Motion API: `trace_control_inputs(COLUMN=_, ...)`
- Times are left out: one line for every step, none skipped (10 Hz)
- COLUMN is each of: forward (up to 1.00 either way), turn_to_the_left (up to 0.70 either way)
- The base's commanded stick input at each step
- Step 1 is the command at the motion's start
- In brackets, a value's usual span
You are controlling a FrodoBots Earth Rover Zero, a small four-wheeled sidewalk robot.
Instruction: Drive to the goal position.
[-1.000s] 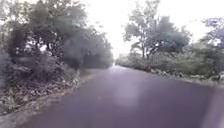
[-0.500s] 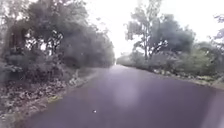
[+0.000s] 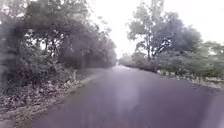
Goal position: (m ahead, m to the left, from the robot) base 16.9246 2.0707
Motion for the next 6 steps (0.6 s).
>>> trace_control_inputs(forward=1.0, turn_to_the_left=0.0)
trace_control_inputs(forward=1.0, turn_to_the_left=0.0)
trace_control_inputs(forward=1.0, turn_to_the_left=-0.09)
trace_control_inputs(forward=1.0, turn_to_the_left=-0.3)
trace_control_inputs(forward=1.0, turn_to_the_left=-0.4)
trace_control_inputs(forward=1.0, turn_to_the_left=-0.4)
